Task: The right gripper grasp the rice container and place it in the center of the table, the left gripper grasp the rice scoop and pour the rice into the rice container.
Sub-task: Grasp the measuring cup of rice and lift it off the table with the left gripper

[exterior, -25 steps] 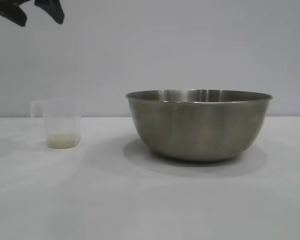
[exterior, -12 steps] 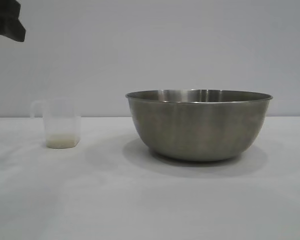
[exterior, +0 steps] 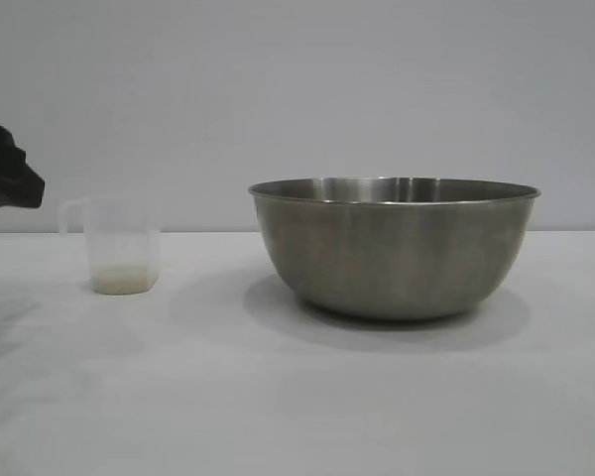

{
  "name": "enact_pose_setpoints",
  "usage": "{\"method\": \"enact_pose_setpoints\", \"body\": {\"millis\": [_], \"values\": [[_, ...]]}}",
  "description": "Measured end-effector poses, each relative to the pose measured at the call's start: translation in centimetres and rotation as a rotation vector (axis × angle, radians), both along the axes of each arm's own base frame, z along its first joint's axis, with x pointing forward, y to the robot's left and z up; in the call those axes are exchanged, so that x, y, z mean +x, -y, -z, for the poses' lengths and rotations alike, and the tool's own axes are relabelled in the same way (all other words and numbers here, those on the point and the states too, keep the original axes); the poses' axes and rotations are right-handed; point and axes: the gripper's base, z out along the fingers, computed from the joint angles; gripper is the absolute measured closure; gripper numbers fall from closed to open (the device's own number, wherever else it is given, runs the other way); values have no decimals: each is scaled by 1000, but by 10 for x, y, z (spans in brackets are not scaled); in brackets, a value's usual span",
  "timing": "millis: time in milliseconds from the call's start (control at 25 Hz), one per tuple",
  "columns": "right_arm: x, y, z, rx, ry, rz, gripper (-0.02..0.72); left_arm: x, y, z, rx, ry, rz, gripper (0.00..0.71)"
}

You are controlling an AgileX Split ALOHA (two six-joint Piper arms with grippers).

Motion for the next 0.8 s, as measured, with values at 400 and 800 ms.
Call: {"method": "enact_pose_setpoints", "body": {"millis": [400,800], "values": [[0,0,0,0,0,0,152,24,5,14,-1,5,-2,193],[0,0,0,0,0,0,152,38,5,22,0,16,-37,193]]}}
